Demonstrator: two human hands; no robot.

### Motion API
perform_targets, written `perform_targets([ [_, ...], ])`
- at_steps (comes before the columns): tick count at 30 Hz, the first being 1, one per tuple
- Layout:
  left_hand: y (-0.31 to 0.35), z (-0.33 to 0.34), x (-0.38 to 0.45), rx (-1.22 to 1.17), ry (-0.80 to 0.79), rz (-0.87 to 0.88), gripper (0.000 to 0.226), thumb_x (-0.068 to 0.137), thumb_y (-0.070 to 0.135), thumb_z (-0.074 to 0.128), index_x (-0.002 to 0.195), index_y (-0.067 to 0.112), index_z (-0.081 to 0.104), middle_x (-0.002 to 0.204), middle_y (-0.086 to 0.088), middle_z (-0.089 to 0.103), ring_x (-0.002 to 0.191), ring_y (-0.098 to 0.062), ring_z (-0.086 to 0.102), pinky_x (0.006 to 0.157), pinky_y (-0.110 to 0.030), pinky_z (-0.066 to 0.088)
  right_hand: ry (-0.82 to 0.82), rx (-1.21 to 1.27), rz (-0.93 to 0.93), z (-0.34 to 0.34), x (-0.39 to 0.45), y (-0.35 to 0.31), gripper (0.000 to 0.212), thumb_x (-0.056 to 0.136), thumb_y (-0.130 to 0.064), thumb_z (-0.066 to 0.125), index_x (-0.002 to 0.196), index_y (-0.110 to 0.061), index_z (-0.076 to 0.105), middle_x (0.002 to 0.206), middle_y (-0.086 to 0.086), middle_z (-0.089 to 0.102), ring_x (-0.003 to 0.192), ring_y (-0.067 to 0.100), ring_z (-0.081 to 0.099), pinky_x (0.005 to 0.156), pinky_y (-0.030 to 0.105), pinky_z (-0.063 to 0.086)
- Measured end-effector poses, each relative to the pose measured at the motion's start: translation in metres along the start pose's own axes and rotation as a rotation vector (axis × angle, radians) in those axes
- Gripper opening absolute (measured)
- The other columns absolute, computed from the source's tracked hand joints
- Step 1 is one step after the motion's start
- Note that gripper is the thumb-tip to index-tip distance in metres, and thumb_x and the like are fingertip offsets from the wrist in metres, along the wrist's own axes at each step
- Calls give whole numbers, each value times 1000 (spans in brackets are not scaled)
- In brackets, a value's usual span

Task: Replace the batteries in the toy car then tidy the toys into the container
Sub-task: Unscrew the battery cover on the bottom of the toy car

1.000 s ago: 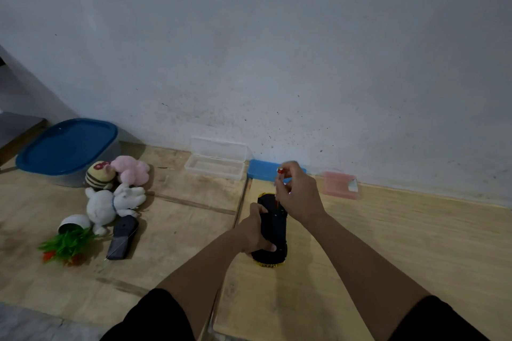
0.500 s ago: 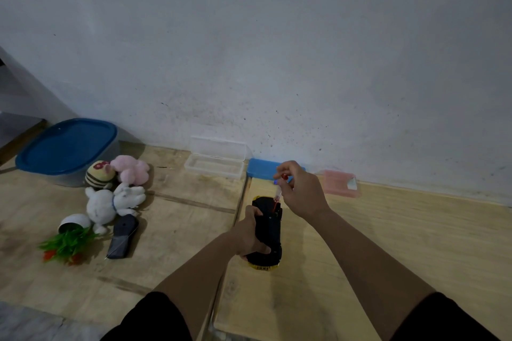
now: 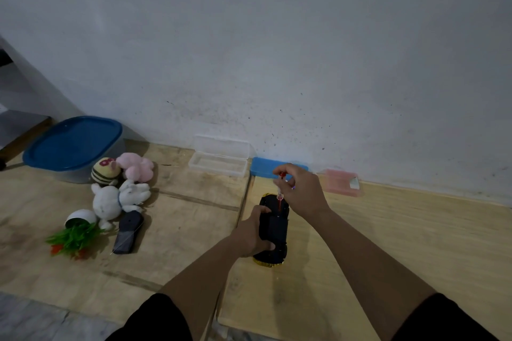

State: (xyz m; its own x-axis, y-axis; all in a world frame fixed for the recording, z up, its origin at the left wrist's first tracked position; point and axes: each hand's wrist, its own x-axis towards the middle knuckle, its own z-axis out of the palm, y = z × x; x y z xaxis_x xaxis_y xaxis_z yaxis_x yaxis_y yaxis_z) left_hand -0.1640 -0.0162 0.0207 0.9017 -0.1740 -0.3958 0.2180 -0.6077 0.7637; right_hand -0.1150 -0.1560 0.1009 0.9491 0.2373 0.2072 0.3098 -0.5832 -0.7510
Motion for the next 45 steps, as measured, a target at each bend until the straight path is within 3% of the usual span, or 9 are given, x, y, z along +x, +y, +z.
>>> perform_targets([
  [3, 0, -2, 0, -6, 5, 5, 79, 73, 12, 75, 133, 21, 25, 132, -8, 48, 112, -22, 54, 85, -29, 51, 46, 47, 22, 1, -1, -3, 12, 82, -18, 69, 94, -15, 68, 94, -1, 54, 68, 9, 54, 63, 8, 41],
  [9, -1, -4, -5, 0, -15, 12, 73, 75, 8, 73, 129, 19, 25, 117, -2, 49, 97, -17, 52, 61, -15, 45, 38, 5, 3, 1, -2, -7, 18, 89, -8, 54, 105, -15, 59, 98, -5, 62, 65, 21, 65, 70, 38, 56],
  [16, -2, -6, -8, -20, -10, 30, 66, 76, 2, 70, 121, 20, 25, 109, 0, 47, 91, -15, 51, 55, -10, 41, 85, 53, 37, 2, -5, -10, 15, 84, -15, 66, 98, -16, 63, 92, -3, 60, 71, 15, 61, 73, 30, 52],
  [23, -4, -8, -11, -39, -7, 26, 67, 76, 2, 70, 115, 25, 21, 111, -1, 46, 96, -16, 51, 62, -12, 43, 63, 28, 11, 4, -6, -11, 12, 84, -18, 66, 96, -16, 65, 98, -1, 60, 61, 12, 57, 62, 16, 42],
  [29, -6, -7, -14, -29, -20, 22, 68, 74, 7, 73, 122, 22, 26, 117, -3, 44, 99, -20, 52, 71, -32, 53, 48, 17, 14, 6, -6, -14, 22, 89, -8, 55, 109, -16, 61, 103, -2, 64, 69, 14, 62, 73, 26, 52],
  [33, -6, -10, -14, -31, -22, 23, 66, 75, 7, 72, 116, 27, 24, 118, -4, 43, 99, -22, 53, 66, -30, 52, 56, 27, -8, 6, -7, -15, 18, 85, -16, 64, 103, -17, 65, 101, -3, 60, 69, 13, 60, 66, 17, 45],
  [38, -7, -9, -15, -50, -24, -1, 67, 76, 6, 72, 116, 27, 23, 116, -3, 42, 100, -23, 52, 61, -29, 53, 58, -17, -1, 7, -6, -14, 19, 87, -14, 62, 106, -18, 64, 95, -2, 61, 69, 7, 57, 73, 23, 47],
  [41, -8, -8, -15, -43, -15, -9, 67, 74, 8, 73, 117, 27, 25, 118, -5, 45, 104, -24, 53, 77, -40, 55, 24, -22, -19, 5, -6, -15, 22, 90, -7, 53, 108, -13, 62, 102, -3, 64, 65, 4, 58, 64, 6, 43],
  [45, -7, -9, -13, -44, -29, -8, 68, 73, 9, 74, 117, 28, 26, 123, -7, 45, 108, -27, 53, 82, -44, 55, 43, -5, -41, 5, -5, -17, 11, 82, -15, 67, 92, -14, 64, 90, -4, 59, 63, 10, 56, 60, 13, 40],
])
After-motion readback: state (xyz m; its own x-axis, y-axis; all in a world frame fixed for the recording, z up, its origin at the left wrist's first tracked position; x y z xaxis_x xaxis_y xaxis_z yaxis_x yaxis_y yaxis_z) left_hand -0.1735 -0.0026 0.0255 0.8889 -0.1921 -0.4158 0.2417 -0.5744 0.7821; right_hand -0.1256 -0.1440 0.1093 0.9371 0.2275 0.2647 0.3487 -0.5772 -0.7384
